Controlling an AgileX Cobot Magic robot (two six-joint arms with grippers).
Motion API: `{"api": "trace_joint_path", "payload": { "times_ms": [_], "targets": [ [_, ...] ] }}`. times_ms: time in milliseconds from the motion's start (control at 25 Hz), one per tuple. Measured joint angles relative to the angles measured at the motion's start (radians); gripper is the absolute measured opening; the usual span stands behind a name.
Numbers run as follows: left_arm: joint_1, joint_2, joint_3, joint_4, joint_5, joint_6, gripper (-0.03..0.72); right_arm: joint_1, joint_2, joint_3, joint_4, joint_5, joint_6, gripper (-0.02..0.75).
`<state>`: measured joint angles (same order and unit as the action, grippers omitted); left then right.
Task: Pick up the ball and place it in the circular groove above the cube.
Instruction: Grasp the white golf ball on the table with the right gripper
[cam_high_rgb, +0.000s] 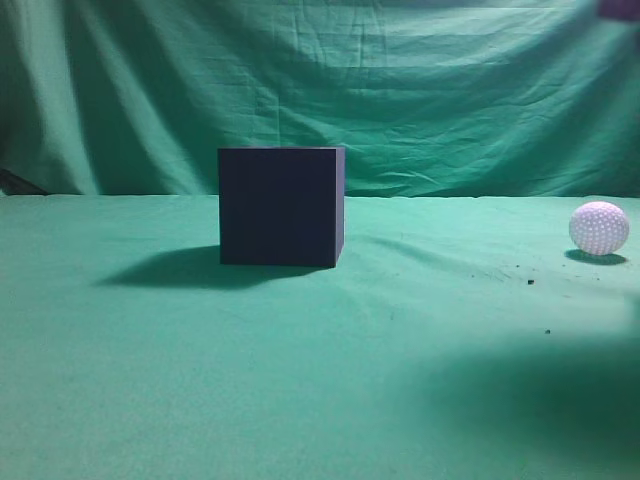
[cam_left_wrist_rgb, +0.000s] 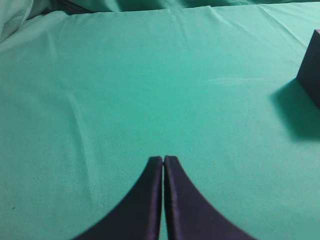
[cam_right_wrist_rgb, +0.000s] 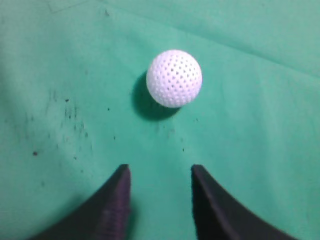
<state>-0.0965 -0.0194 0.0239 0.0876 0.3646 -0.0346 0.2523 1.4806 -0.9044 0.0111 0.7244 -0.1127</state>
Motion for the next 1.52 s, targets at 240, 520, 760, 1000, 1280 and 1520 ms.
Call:
{"api": "trace_joint_path", "payload": {
  "times_ms": [240,520,760,1000,1280,1520],
  "targets": [
    [0.000,0.000,0.000,0.000,0.000,0.000,0.000,0.000,0.173,-0.120,-0.001,-0.049,0.037,0.568],
    [0.000,0.000,0.000,0.000,0.000,0.000,0.000,0.000,0.317,-0.191,-0.036,-0.101,0.103,0.569],
    [0.000,0.000,0.000,0.000,0.000,0.000,0.000,0.000,0.379,-0.195,-0.100,-0.137,0.142,0.569],
    [0.000,0.000,0.000,0.000,0.000,0.000,0.000,0.000,0.382,-0.198,-0.103,-0.145,0.165,0.302],
    [0.000,0.000,0.000,0.000,0.000,0.000,0.000,0.002,0.335,-0.281,-0.077,-0.048,0.174,0.314],
    [0.000,0.000,0.000,0.000,0.000,0.000,0.000,0.116,0.176,-0.383,-0.051,0.015,0.174,0.314]
  ]
}}
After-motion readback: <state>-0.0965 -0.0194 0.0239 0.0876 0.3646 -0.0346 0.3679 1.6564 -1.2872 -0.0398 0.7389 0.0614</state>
